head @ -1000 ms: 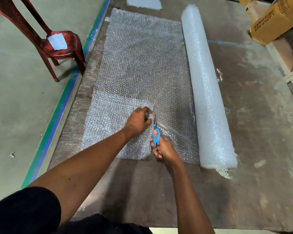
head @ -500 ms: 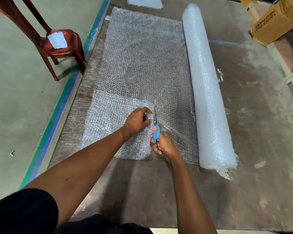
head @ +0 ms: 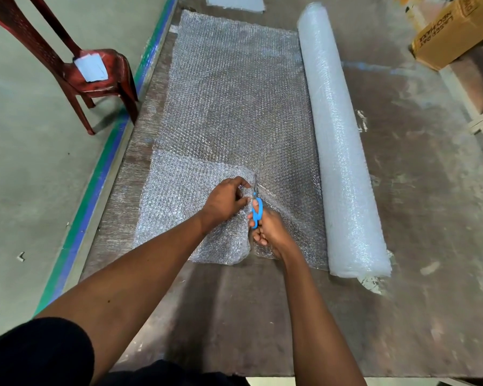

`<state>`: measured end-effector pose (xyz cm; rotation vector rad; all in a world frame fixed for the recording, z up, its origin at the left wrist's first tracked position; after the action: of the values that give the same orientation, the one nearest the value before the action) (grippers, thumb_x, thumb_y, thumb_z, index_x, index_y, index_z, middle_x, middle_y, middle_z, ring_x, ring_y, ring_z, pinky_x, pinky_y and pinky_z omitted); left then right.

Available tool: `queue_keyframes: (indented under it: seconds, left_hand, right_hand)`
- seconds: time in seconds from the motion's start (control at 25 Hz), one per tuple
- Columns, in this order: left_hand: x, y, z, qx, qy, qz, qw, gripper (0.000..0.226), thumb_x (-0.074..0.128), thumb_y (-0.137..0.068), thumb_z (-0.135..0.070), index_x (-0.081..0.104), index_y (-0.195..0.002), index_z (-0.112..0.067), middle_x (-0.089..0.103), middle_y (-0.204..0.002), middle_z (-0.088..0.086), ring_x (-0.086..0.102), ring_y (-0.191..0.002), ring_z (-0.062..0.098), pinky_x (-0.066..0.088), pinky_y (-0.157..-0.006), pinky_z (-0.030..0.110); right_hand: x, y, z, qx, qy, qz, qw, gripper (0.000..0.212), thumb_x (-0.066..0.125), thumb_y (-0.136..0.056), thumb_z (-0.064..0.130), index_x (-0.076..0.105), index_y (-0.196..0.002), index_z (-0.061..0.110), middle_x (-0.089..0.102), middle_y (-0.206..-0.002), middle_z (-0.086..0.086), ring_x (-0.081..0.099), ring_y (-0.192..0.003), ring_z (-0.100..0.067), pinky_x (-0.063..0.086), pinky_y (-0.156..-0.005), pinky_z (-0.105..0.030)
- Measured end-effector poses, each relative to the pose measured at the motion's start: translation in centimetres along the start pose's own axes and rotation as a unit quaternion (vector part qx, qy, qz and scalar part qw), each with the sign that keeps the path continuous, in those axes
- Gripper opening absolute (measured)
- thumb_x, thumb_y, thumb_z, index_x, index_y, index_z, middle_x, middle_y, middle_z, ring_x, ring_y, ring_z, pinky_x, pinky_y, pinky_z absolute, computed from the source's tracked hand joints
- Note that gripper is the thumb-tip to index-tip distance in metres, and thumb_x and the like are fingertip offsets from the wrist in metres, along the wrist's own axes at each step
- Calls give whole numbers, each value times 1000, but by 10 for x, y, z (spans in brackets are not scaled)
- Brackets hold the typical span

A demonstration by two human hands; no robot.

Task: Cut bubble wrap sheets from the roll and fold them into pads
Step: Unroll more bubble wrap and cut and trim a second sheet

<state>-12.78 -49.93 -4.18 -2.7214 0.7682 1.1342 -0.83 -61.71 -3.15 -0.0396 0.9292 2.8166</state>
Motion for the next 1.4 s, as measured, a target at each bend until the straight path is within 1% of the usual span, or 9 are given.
queue_keyframes:
  seconds: [0.32,0.52,0.76,0.84,0.92,1.0,1.12,1.28,1.4]
  left_hand:
    - [-2,4,-5,6,-15,-2,1000,35,75,-95,-25,63,-128,-27,60,-100,-4,61,-82,7,53,-71,27]
    - [-3,4,-4,9,14,25,1000,41,78,-94,-25,61,-130,-25,61,-97,-3,63,-77,10,41,-61,19]
    - [-20,-1,-12,24,87,87,992,84,74,-95,-9,26,-162,-25,69,-85,5,67,-59,13,52,-50,23]
    - [-39,-14,-17,77,21,33,996,74,70,-99,-12,33,-162,-20,67,-104,-1,65,-80,8,58,-79,25]
    - [-61,-32,-13,135,-72,-36,988,70,71,-97,-19,38,-159,-23,56,-137,0,58,-118,14,46,-109,31]
    - [-63,-50,5,157,-182,20,971,80,71,-96,-43,28,-163,-31,34,-166,2,37,-150,25,29,-125,49]
    - [-59,-61,42,209,-266,113,934,78,41,-98,-79,17,-164,-44,9,-176,0,18,-160,26,9,-126,55]
    - [-60,-60,48,220,-247,142,933,81,32,-96,-83,9,-165,-46,4,-176,3,11,-162,29,1,-126,58]
    - [-62,-60,45,217,-253,151,931,80,36,-96,-80,8,-164,-50,5,-176,5,12,-161,30,6,-127,64]
  right_hand:
    - [0,-14,9,-7,15,-10,1000,54,49,-106,60,66,-101,9,62,-71,1,46,-46,-12,29,-41,-28]
    - [0,-25,15,-11,21,-10,1000,54,47,-108,58,65,-104,7,61,-70,2,44,-46,-13,30,-38,-25]
    - [-2,-31,18,6,6,-16,1000,51,48,-107,59,63,-95,12,59,-69,-1,45,-42,-13,25,-36,-22]
    - [-1,-33,20,23,-27,-13,999,51,48,-106,60,61,-91,13,58,-66,-2,43,-38,-12,25,-33,-19]
    - [-4,-36,23,28,-27,-21,999,53,48,-105,62,61,-90,13,56,-66,-2,39,-38,-12,24,-33,-19]
    - [-6,-38,24,29,-35,-26,999,52,49,-104,63,61,-89,14,55,-66,-1,35,-39,-12,21,-33,-19]
    - [-2,-44,24,25,-42,-43,998,49,50,-106,58,62,-89,14,55,-66,0,34,-39,-11,18,-33,-19]
    - [-7,-51,18,24,-61,-42,997,44,56,-106,54,63,-95,12,54,-69,-4,35,-36,-10,21,-31,-18]
    - [-4,-52,25,28,-75,-26,996,47,52,-106,56,62,-92,12,54,-66,-3,36,-36,-12,23,-31,-18]
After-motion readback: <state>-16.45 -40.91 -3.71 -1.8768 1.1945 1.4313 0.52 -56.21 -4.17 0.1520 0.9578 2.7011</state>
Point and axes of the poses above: each hand's wrist, its own y-axis away from the middle knuckle, its own x-axis out of the palm, z = x × y, the point moved 6 cm from there along -y, towards the middle knuckle
